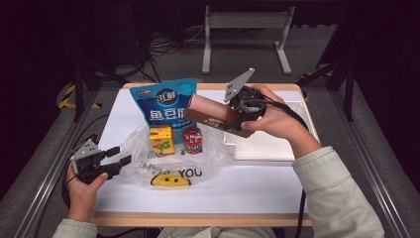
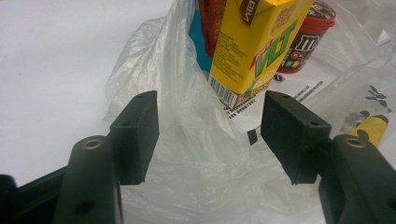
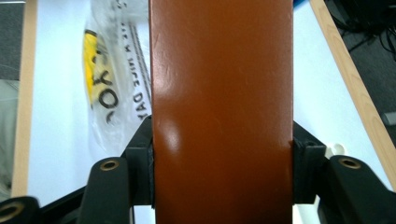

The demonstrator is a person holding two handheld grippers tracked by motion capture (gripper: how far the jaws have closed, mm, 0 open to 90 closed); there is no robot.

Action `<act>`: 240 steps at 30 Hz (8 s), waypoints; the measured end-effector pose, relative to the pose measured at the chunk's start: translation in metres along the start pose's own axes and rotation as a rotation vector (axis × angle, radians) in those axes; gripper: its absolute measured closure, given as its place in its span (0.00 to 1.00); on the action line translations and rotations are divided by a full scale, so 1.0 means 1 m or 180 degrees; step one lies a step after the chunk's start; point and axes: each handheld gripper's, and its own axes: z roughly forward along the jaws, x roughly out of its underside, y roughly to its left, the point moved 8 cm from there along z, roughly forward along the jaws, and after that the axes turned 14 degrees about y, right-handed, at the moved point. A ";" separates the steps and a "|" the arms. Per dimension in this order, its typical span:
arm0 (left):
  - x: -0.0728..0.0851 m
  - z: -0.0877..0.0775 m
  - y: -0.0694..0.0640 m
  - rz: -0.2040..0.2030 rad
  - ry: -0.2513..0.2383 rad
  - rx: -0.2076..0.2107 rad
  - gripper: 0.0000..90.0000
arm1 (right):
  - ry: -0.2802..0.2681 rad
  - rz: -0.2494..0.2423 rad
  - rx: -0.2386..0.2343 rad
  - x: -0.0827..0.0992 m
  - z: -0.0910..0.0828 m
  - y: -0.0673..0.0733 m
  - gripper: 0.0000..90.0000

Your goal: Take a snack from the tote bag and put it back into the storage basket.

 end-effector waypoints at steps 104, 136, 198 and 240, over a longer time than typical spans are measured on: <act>0.007 -0.012 -0.010 0.0075 -0.0070 -0.0041 0.40 | 0.0530 0.0763 0.0139 0.146 0.073 -0.105 0.47; 0.013 -0.017 -0.008 0.0033 -0.0069 -0.0073 0.40 | 0.0882 0.0649 0.0136 0.150 0.103 -0.105 0.47; 0.000 -0.007 -0.009 0.0088 -0.0102 -0.0009 0.40 | -0.0088 0.1304 0.0218 0.145 0.065 -0.078 0.90; -0.002 -0.005 -0.009 0.0096 -0.0097 -0.0006 0.40 | 0.0185 0.2187 0.0479 0.174 0.090 -0.090 1.00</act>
